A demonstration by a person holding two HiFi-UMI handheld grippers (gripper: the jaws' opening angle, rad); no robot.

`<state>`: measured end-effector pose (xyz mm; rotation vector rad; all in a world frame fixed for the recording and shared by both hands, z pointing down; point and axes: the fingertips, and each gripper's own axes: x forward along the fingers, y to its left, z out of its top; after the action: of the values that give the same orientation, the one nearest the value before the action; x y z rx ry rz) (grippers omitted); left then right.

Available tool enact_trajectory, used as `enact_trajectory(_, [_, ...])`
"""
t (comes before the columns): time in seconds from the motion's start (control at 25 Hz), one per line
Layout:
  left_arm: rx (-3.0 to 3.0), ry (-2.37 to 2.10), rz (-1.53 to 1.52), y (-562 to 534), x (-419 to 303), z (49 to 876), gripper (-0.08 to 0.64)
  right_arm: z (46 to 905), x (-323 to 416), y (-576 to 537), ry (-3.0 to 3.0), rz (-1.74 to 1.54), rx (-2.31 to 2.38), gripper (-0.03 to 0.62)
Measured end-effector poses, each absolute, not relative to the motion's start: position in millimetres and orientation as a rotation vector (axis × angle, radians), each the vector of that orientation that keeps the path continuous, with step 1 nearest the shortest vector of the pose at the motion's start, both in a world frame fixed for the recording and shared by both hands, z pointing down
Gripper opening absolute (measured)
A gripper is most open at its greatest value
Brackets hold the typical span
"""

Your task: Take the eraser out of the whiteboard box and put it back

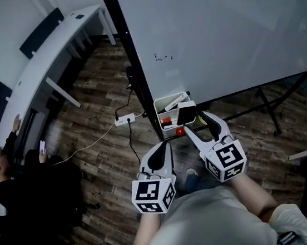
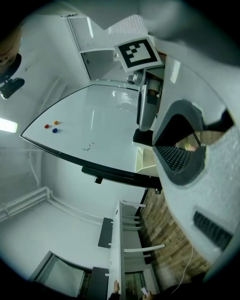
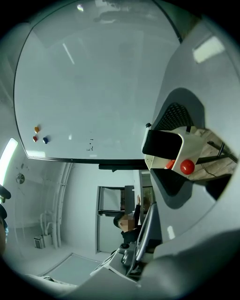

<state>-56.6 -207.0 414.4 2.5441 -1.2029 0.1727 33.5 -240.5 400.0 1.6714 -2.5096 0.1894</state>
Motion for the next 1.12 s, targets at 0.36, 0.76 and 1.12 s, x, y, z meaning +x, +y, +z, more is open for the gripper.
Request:
enact_trajectory(0.36, [2.524,-1.232,0.170,-230.1,-53.6,410.7,0.005,409.4,36.7,-268.8,-2.506,0.219,1.628,0.264])
enact_trajectory(0.76, [2.498,-1.276,0.162,-247.4,-53.0,407.7,0.005,414.1,32.8,-288.2,-2.527,0.234,1.548,0.272])
enact_trajectory(1.12, [2.487,-1.304,0.155,-258.2,-53.8,406.1,0.005,414.8,29.7,-294.2,-2.546,0.229,1.512,0.270])
